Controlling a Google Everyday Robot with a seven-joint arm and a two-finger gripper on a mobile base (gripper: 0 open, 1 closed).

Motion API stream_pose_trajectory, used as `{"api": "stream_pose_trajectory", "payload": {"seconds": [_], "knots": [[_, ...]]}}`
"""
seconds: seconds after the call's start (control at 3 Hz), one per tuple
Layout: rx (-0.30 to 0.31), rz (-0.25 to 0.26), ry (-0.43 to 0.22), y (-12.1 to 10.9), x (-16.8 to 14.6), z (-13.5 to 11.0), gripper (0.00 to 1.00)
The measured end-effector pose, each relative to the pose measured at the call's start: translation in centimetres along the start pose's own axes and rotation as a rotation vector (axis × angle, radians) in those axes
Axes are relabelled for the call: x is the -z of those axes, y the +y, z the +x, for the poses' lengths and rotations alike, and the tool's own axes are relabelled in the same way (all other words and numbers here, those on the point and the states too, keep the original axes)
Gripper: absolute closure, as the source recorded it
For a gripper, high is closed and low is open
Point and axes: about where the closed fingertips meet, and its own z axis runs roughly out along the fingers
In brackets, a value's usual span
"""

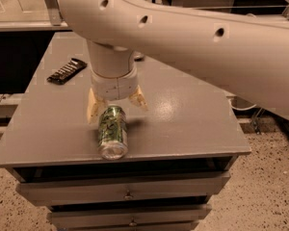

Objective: Place green can upright

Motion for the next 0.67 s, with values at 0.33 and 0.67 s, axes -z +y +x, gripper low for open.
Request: {"api": "stream_pose_trajectory", "payload": {"seconds": [0.33, 0.67], "knots": [[-0.001, 0.025, 0.006, 0.42, -0.21, 0.21, 0.47], [-0.005, 0.05, -0.018, -0.18, 0.63, -0.06, 0.78]]}}
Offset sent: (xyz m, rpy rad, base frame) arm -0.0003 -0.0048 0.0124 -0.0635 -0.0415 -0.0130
